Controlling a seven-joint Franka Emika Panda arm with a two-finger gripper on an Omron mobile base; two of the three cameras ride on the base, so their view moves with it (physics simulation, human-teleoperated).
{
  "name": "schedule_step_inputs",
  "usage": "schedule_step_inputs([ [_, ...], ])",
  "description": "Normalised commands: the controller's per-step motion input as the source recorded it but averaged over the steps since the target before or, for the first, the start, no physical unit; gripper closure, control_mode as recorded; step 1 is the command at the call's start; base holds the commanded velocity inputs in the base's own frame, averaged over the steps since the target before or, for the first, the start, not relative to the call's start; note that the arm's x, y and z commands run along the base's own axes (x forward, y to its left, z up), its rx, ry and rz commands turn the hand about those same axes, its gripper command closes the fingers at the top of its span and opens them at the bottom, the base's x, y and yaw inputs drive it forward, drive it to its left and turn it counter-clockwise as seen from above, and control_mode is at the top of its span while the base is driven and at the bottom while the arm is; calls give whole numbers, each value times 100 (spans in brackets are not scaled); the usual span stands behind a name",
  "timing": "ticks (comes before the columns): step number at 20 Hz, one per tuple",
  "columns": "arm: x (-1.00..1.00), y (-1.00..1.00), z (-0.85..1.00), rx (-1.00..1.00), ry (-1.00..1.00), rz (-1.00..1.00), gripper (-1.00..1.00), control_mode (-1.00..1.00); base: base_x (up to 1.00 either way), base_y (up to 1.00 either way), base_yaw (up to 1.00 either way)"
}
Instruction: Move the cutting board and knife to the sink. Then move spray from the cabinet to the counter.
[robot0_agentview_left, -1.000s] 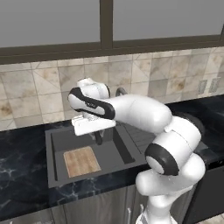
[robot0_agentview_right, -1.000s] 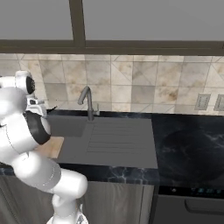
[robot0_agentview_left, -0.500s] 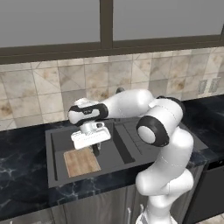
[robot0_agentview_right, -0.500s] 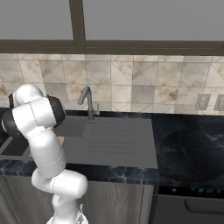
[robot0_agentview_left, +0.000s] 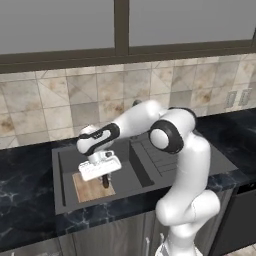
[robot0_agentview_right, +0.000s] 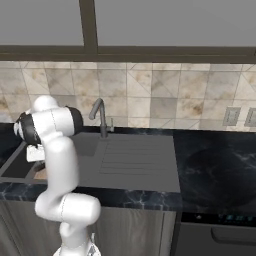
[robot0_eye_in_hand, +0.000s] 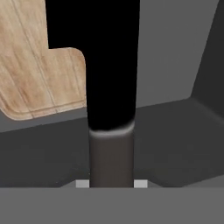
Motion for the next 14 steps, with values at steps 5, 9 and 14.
schedule_step_inputs([
  [5,23,18,-31,0,0,0,100,-100,0,0,0],
  [9,40,10,-30,0,0,0,100,-100,0,0,0],
  [14,49,12,-41,0,0,-1,100,-100,0,0,0],
])
